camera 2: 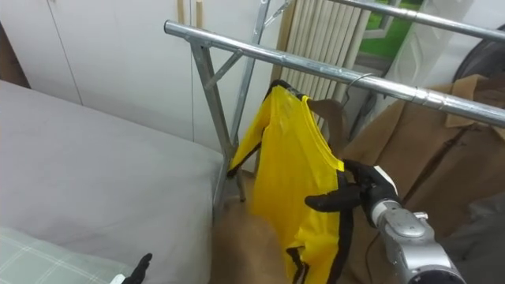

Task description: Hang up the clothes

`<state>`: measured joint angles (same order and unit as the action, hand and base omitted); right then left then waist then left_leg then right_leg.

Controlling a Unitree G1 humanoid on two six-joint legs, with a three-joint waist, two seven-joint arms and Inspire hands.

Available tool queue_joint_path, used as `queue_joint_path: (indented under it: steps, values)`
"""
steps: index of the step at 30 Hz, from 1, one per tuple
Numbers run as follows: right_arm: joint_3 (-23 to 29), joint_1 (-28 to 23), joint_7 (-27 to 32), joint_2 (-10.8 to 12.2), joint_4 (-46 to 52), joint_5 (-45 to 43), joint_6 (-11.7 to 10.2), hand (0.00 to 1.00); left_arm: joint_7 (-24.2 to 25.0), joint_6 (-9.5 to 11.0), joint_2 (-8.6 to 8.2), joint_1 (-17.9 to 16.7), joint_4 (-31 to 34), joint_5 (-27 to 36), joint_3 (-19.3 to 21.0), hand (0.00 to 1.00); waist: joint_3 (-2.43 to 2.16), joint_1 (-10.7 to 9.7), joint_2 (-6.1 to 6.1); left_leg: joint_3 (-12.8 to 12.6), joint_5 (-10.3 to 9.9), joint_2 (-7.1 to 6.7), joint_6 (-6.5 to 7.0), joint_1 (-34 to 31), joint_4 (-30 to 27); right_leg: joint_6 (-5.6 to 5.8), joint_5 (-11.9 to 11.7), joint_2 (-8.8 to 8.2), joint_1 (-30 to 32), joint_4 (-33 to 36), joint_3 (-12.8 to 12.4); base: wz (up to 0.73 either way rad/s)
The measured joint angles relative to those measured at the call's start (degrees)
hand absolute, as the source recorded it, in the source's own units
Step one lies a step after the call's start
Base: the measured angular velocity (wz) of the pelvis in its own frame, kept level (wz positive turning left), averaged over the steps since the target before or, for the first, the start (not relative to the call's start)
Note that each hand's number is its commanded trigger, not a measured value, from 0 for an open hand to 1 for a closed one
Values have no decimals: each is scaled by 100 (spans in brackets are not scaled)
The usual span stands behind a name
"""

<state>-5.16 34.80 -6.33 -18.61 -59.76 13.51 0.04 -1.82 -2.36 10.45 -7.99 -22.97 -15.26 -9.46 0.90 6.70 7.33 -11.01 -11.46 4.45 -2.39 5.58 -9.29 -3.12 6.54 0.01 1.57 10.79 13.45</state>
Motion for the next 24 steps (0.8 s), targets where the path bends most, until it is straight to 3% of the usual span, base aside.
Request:
queue_joint_path:
  steps: [17, 24]
  values:
    - [9, 21, 649, -2, 474, -157, 0, 0, -158, 128, -18, 1, 161, -52, 4, 0, 43, 31, 97, -83, 0, -7, 0, -36, 13, 0, 0, -4, 97, 91, -62, -2]
    - [131, 201, 1254, 3, 695, 98, 0, 0, -304, 119, 14, -2, 157, 6, -39, 0, 40, -167, 81, -40, 1, -15, 0, -123, -10, 0, 0, -60, 145, 97, -4, 4]
